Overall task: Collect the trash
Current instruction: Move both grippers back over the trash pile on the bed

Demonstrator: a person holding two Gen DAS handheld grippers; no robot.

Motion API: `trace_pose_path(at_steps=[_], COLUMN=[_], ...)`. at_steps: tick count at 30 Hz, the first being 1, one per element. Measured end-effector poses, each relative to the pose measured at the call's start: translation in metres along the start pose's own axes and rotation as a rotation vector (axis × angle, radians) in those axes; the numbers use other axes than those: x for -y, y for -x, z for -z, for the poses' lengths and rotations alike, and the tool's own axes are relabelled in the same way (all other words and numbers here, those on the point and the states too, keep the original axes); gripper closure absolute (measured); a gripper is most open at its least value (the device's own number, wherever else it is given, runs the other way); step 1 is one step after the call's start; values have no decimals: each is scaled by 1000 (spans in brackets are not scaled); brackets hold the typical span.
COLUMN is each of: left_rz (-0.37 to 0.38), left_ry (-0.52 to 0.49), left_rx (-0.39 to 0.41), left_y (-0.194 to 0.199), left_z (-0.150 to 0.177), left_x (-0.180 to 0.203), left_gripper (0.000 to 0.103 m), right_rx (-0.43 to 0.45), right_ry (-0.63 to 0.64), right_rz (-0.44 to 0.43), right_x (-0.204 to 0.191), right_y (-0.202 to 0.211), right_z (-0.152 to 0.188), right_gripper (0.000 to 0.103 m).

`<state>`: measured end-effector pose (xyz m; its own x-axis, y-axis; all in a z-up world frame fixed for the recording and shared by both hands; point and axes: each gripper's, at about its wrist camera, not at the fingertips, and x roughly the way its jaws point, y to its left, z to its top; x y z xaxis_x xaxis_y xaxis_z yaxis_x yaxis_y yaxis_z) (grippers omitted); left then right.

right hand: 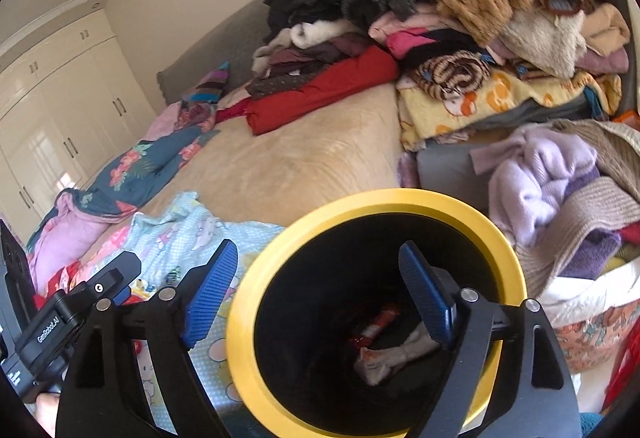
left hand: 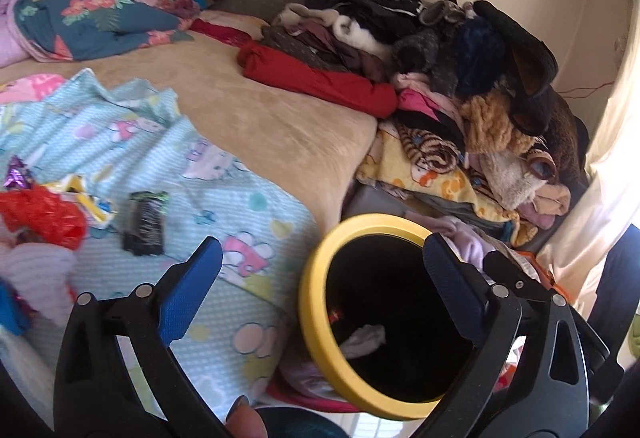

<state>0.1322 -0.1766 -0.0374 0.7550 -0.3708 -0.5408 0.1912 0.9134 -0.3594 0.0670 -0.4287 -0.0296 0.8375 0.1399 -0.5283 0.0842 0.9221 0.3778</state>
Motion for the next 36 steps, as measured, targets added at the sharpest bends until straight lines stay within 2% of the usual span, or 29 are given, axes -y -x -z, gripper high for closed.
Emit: trace_pose_path(at_steps=[24,26,36], left_rz=[-122,-139,-199], left_ry=[51,55,129], left_rx=[154,164,192], left_y=[67,71,85], left_z=[-20,-22,-33], left_x=[-74,-82,-130], left_gripper=[11,11,11], right_rx=[15,16,-2], right_ry=[206,218,285], right_rz=[-184,-189,-239], right_x=[-86,-91,-123], right_y=[-5,-5,-8], right_z=[22,24,36], right_gripper=[21,16,14])
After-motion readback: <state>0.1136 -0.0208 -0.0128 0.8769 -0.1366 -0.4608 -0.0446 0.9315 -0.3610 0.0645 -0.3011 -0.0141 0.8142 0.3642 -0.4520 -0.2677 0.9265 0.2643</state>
